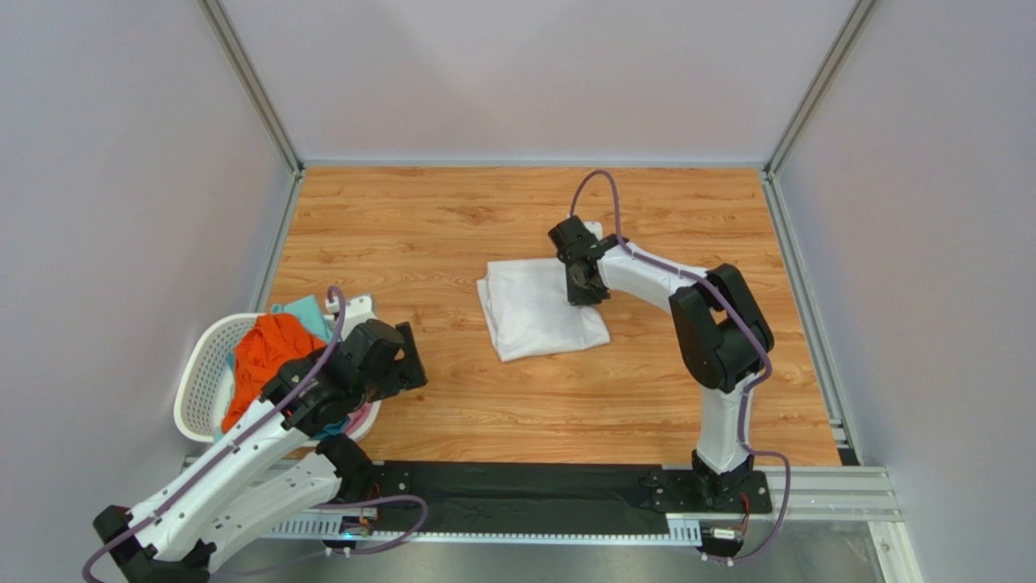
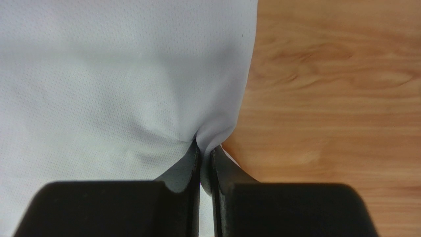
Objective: Fold and stack the t-shirts
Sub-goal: Neatly place the folded tshirt to the corner
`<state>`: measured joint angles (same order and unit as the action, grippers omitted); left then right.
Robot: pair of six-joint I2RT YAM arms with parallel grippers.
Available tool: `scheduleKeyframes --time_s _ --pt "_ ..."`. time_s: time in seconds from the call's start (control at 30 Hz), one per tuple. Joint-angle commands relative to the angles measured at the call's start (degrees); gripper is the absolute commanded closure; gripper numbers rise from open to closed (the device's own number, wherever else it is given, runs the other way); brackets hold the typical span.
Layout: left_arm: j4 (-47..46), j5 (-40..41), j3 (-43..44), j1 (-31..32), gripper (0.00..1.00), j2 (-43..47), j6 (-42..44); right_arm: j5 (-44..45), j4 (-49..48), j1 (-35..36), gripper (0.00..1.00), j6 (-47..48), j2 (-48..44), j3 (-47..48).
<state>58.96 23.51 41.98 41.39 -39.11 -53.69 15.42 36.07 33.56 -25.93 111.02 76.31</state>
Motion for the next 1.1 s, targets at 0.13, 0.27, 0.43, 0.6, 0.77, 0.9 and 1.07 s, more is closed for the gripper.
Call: scheduleKeyframes --time_s 0.13,0.27,0.43,0.6,0.77,0.9,1.07 --pt "0.7 3.0 -0.2 0.0 0.0 0.5 -0.3 4.7 4.1 -14.0 1.0 12.2 8.9 13.7" --pt "0.9 3.2 -0.1 0.0 0.0 0.7 -0.4 4.6 4.8 -20.0 1.0 17.9 12.3 20.3" --pt "1.6 4.2 0.5 0.0 0.0 1.1 -0.6 4.5 4.8 -28.4 1.0 25.3 17.5 29.3" --pt "1.9 4.7 0.7 0.0 0.0 3.2 -0.8 8.0 6.0 -35.0 0.99 34.1 24.9 39.8" --pt "4.2 7.7 0.8 0.0 0.0 5.0 -3.3 6.9 6.6 -39.6 0.99 37.3 30.0 49.7" --pt "4.6 8.9 0.6 0.1 0.0 6.9 -4.1 9.4 6.4 -42.0 0.97 40.8 34.9 56.9" --pt "5.5 10.8 0.7 0.0 0.0 9.1 -5.0 10.6 5.0 -43.5 0.95 42.8 37.0 59.7"
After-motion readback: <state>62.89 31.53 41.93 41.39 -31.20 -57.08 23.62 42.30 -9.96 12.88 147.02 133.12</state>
